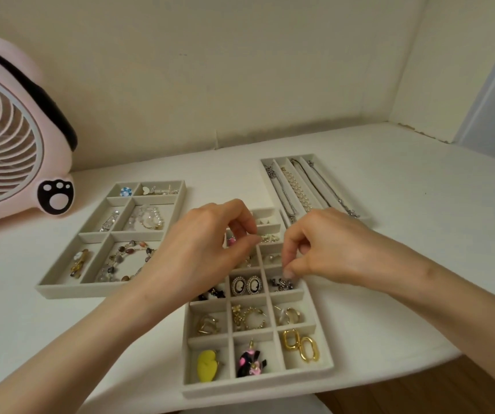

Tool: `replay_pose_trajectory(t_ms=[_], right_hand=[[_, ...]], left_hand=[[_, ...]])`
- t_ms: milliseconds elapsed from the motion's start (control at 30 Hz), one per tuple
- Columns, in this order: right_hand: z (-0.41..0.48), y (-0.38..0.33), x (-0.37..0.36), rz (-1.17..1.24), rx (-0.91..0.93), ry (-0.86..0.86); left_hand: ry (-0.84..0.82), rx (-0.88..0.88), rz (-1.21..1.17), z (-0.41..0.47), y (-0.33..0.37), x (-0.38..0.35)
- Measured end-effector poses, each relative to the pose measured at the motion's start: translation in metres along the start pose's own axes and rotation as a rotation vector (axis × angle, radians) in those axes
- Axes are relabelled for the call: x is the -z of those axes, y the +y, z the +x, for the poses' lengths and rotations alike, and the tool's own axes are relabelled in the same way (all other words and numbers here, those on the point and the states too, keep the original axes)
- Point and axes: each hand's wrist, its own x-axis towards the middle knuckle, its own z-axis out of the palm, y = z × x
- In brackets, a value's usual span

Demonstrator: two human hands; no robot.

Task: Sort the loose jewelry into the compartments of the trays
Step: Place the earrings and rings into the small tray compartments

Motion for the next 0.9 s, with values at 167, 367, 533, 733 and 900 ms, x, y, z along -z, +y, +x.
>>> replay_pose_trajectory(t_ms=[167,367,533,733,900], right_hand=[[0.001,0.01,0.01,0.143,0.0,0.047],[-0.011,0.014,0.01,0.236,0.098,-0.026],[-0.023,0.009,-0.001,0.226,0.167,-0.098],[-0.027,0.005,-0.007,0.108,0.168,-0.065],[-0.033,0.0,-0.008,0.002,0.149,-0.036]], left_hand=[[-0.029,0.011,-0.048,-0.002,-0.004,0.002],[-0.154,0.04,-0.108,-0.006,-0.004,0.005],[-0.229,0.001,-0.139,-0.009,0.0,0.005],[-0.353,-0.11,-0.155,-0.013,0.006,0.004],[-0.358,-0.155,-0.09,-0.014,0.01,0.004]])
